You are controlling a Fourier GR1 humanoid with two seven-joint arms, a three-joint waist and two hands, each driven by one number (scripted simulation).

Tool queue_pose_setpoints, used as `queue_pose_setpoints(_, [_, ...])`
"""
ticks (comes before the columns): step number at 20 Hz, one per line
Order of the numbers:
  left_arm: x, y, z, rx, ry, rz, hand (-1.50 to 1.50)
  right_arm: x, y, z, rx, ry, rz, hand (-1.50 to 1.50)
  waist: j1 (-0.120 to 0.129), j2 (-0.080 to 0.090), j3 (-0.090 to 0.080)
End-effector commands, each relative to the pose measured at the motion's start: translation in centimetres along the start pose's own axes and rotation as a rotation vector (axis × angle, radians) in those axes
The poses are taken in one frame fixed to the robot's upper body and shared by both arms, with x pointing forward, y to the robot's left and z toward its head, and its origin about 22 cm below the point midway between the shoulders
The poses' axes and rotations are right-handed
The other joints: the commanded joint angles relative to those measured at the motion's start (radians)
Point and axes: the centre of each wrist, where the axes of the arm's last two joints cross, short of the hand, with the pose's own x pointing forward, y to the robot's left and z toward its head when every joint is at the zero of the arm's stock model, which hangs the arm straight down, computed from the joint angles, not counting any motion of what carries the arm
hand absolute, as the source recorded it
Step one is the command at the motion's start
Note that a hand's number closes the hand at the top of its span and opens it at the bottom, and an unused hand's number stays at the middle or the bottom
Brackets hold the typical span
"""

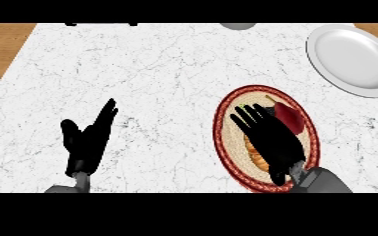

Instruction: Pick the croissant from the placemat and place it in the plate

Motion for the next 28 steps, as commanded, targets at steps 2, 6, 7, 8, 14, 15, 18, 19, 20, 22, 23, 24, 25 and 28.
queue_pose_setpoints(2, [-0.5,-0.5,0.7,-0.029,0.047,0.005,0.00,0.6,1.0,-1.9,0.095,-0.024,0.106,1.50,0.005,0.006,-0.006])
queue_pose_setpoints(6, [-0.6,-1.7,-0.3,-0.011,0.052,0.005,0.00,0.8,1.9,-1.6,0.007,-0.061,0.140,1.50,-0.001,0.006,-0.006])
queue_pose_setpoints(7, [-0.2,0.7,-0.2,-0.003,0.063,0.018,0.00,1.7,1.9,-1.7,0.000,-0.066,0.137,1.50,-0.001,0.006,-0.006])
queue_pose_setpoints(8, [-0.7,-0.4,1.2,-0.009,0.058,0.008,0.00,1.0,1.9,-2.5,-0.006,-0.069,0.146,1.50,0.003,0.005,-0.006])
queue_pose_setpoints(14, [-2.3,0.8,0.7,-0.009,0.067,0.000,0.00,0.3,0.9,-0.7,-0.129,-0.013,0.048,1.50,-0.006,0.005,-0.006])
queue_pose_setpoints(15, [-1.1,-1.3,1.2,-0.004,0.054,0.014,0.00,-1.3,1.7,0.1,-0.135,0.066,-0.052,1.50,-0.013,0.002,-0.005])
queue_pose_setpoints(18, [-1.0,0.3,0.5,0.007,0.058,0.020,0.00,0.1,0.7,-1.9,-0.174,0.274,-0.354,1.50,-0.024,0.008,-0.005])
queue_pose_setpoints(19, [-0.8,0.7,0.7,0.011,0.059,0.010,0.00,-1.3,1.4,-1.6,-0.184,0.345,-0.447,1.50,-0.027,0.009,-0.003])
queue_pose_setpoints(20, [-1.1,1.3,1.0,0.014,0.063,0.019,0.00,-0.5,-0.1,-1.9,-0.274,0.355,-0.503,1.50,-0.017,0.007,-0.004])
queue_pose_setpoints(22, [-1.0,0.2,0.4,0.013,0.049,0.010,0.00,0.0,-1.4,-1.7,-0.473,0.342,-0.556,1.50,-0.019,0.007,-0.004])
queue_pose_setpoints(23, [-1.1,0.2,0.9,-0.005,0.051,0.027,0.00,0.2,-1.9,-1.9,-0.563,0.343,-0.570,1.50,-0.008,0.006,-0.004])
queue_pose_setpoints(24, [-0.8,0.4,0.3,0.006,0.060,-0.004,0.00,-0.3,-3.5,-1.3,-0.666,0.339,-0.570,1.50,-0.020,0.005,-0.004])
queue_pose_setpoints(25, [-0.3,0.7,0.8,0.000,0.059,0.030,0.00,-0.5,-3.7,-1.1,-0.676,0.392,-0.567,1.50,-0.010,0.003,-0.005])
queue_pose_setpoints(28, [-2.2,1.0,0.7,0.007,0.065,0.010,0.00,-0.9,-5.1,-1.0,-0.794,0.418,-0.627,1.50,-0.007,0.006,-0.006])
